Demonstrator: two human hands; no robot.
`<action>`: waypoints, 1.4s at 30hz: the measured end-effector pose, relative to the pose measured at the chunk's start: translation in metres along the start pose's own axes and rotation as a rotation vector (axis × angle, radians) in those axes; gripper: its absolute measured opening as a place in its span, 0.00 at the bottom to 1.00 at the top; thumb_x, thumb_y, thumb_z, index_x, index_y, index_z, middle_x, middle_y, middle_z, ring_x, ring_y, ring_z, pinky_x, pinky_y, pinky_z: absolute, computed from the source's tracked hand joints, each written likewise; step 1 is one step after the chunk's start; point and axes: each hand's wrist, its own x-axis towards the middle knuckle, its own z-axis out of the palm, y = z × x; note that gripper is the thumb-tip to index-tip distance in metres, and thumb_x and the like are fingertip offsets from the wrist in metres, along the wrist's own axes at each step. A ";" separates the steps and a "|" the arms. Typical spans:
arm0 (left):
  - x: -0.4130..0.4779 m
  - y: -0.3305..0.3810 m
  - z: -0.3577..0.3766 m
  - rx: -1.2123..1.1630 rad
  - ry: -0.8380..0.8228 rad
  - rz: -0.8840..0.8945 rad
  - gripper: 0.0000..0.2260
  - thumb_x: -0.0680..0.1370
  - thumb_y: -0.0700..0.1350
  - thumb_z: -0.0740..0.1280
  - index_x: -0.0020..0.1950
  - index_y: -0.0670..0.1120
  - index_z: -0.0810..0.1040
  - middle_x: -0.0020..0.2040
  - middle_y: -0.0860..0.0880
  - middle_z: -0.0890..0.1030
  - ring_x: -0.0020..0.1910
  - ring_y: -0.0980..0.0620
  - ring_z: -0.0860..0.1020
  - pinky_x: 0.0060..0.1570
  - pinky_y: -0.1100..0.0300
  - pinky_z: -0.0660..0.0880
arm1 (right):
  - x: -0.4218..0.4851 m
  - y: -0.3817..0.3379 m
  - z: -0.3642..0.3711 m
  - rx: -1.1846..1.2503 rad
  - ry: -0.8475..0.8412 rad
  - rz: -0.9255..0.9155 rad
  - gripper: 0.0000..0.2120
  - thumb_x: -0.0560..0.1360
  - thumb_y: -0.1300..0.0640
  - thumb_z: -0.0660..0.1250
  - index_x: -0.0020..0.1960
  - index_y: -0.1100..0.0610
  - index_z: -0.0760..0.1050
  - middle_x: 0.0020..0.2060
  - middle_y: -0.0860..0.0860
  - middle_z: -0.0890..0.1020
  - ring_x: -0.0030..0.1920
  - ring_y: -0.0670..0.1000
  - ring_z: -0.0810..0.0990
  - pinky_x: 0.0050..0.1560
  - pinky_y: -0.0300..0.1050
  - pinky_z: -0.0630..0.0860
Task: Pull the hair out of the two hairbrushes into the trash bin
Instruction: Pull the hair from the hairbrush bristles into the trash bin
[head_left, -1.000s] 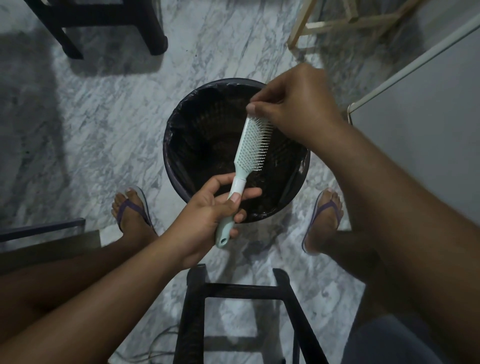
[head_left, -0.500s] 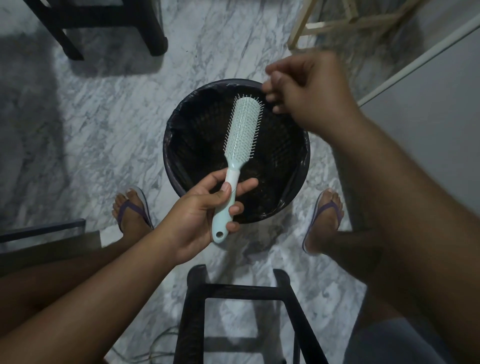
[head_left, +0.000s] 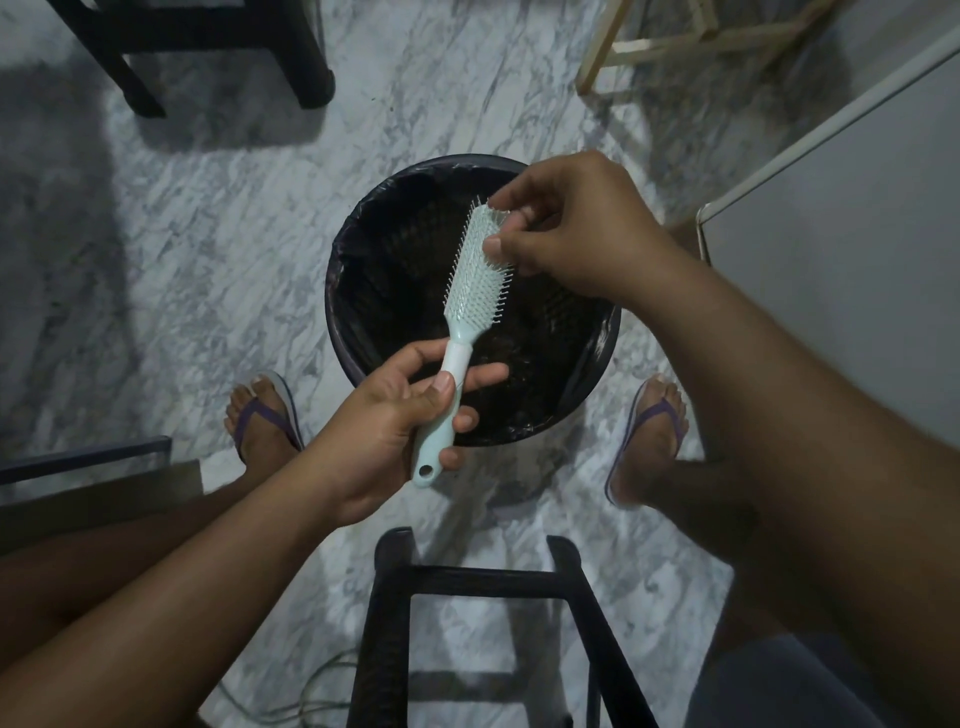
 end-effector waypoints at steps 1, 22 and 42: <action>0.000 -0.001 0.001 -0.013 0.005 -0.004 0.19 0.80 0.40 0.61 0.72 0.44 0.69 0.63 0.42 0.82 0.35 0.54 0.74 0.31 0.60 0.71 | 0.002 0.001 0.002 -0.049 0.022 -0.034 0.14 0.70 0.57 0.79 0.54 0.57 0.83 0.37 0.50 0.86 0.36 0.48 0.86 0.47 0.48 0.85; 0.002 0.000 -0.003 0.162 0.096 0.149 0.15 0.82 0.39 0.60 0.69 0.44 0.69 0.61 0.43 0.83 0.35 0.53 0.73 0.33 0.57 0.71 | -0.005 -0.013 0.011 0.144 -0.163 0.217 0.16 0.84 0.54 0.61 0.54 0.67 0.78 0.42 0.62 0.85 0.36 0.55 0.87 0.39 0.54 0.86; 0.008 -0.002 -0.002 0.009 0.120 0.095 0.15 0.83 0.39 0.59 0.70 0.43 0.71 0.60 0.41 0.84 0.34 0.54 0.73 0.30 0.61 0.71 | -0.007 0.004 0.005 -0.102 0.080 0.060 0.19 0.70 0.44 0.77 0.51 0.58 0.82 0.42 0.51 0.86 0.41 0.48 0.85 0.39 0.44 0.84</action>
